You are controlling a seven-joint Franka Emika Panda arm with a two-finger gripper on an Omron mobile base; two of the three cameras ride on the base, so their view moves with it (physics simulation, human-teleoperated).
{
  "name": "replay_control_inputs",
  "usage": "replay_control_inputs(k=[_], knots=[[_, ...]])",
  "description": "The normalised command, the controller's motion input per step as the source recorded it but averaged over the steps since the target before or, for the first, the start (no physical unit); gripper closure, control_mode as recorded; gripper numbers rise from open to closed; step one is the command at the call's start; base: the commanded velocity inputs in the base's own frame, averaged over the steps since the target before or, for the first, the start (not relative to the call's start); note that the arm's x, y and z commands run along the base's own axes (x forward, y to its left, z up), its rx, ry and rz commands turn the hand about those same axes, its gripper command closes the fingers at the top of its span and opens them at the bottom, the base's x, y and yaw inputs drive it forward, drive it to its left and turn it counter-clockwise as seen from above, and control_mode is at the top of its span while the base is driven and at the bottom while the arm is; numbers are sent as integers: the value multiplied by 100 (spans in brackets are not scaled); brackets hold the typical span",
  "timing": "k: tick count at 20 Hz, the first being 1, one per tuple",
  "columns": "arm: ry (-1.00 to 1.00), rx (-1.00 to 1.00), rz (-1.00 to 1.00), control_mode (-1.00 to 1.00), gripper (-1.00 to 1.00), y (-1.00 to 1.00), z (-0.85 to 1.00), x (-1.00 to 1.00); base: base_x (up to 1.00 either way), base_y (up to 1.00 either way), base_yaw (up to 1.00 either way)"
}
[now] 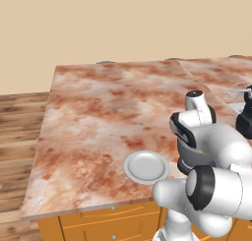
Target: Add butter and sugar cubes to the stand mixer bowl and then turn on the stand mixer to begin making frosting.
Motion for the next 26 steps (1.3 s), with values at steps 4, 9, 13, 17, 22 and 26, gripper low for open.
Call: replay_control_inputs(k=[4,9,13,17,22,26], knots=[[0,15,0,-100,100,-10,-44,-18,0,0,0],[0,13,0,-100,-100,-4,-49,-20,0,0,0],[0,9,0,-100,-100,0,-12,-18,0,0,0],[-3,0,0,-100,-100,8,17,-24,0,0,0],[-10,-2,0,-100,-100,18,48,-36,0,0,0],[-8,-2,0,-100,-100,19,32,-44,0,0,0]])
